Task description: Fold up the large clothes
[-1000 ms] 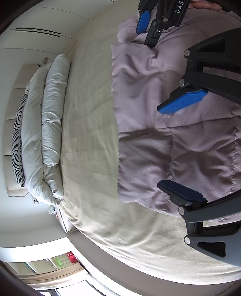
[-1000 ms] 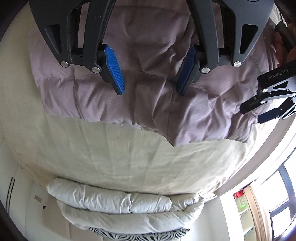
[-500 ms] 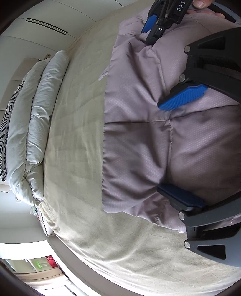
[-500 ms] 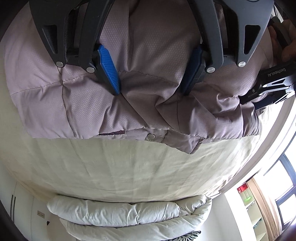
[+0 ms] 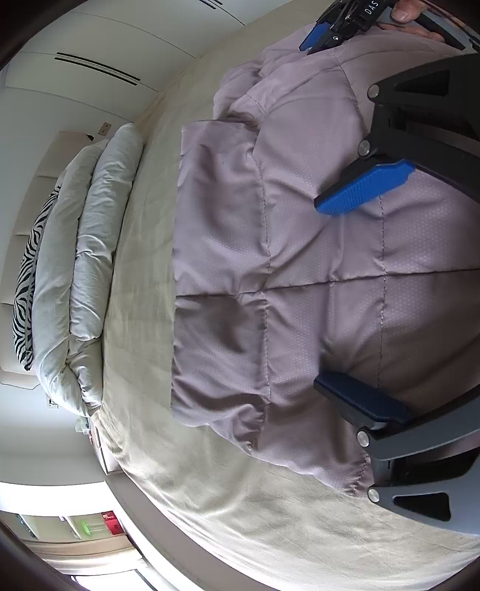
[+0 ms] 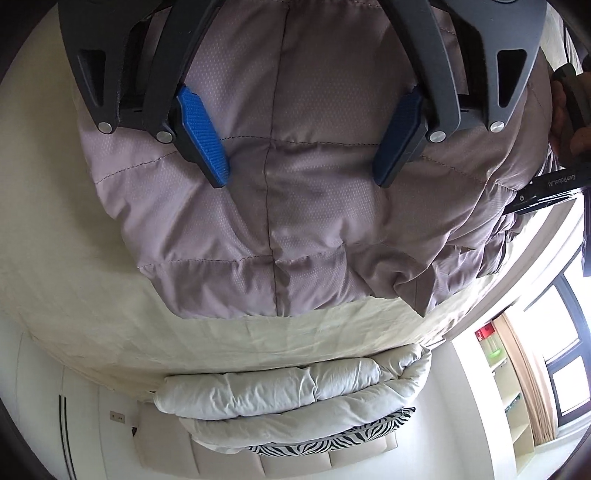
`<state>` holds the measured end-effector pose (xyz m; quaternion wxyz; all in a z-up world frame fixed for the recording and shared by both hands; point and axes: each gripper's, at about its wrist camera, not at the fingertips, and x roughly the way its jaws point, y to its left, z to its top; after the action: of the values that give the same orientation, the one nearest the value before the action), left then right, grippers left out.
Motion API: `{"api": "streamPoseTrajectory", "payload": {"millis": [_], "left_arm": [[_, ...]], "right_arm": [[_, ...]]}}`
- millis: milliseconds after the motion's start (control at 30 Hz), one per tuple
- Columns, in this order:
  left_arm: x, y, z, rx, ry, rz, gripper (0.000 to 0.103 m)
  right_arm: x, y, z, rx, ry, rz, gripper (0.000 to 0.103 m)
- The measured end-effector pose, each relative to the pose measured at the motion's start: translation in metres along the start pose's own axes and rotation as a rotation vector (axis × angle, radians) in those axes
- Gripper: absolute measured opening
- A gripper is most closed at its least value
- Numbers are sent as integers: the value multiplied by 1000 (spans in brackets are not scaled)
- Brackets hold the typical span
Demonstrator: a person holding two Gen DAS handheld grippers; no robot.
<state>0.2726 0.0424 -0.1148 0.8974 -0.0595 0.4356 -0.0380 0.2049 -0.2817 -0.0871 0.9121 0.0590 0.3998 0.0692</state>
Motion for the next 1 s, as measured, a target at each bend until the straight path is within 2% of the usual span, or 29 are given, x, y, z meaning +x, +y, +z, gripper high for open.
{"api": "streamPoseTrajectory", "payload": {"millis": [133,200,233,300,333,400,467,567,633,767,867,1000], "left_arm": [[-36,18,-3,-76,-15,-79,88],[-71,34,-8,-114,-82,-125,88],[-88,45,-12,-137,-122,-126,88],[-115,71,-20,-194,-187,-136,102],[-122,84,-23,-221,-197,-145,103],[-119,109,-27,-266,-150,-187,103],[-110,130,-35,-316,-87,-221,103],[-95,156,-53,-435,-31,-348,103],[-81,163,-63,-502,26,-396,103],[-56,151,-68,-492,127,-454,103],[-33,140,-70,-478,212,-497,103],[-20,138,-67,-482,229,-525,103]], "right_arm": [[-11,6,3,-12,10,-37,82],[-31,1,2,21,-15,1,82],[-45,-4,1,44,-42,28,82],[-69,-20,0,99,-82,76,83],[-81,-30,0,129,-93,96,87],[-95,-55,1,189,-95,132,92],[-100,-82,1,242,-58,142,93],[-101,-124,-8,329,8,155,93],[-95,-145,-17,384,48,194,93],[-68,-168,-35,467,163,263,93],[-48,-170,-43,504,203,339,93],[-19,-164,-46,516,261,404,93]]}}
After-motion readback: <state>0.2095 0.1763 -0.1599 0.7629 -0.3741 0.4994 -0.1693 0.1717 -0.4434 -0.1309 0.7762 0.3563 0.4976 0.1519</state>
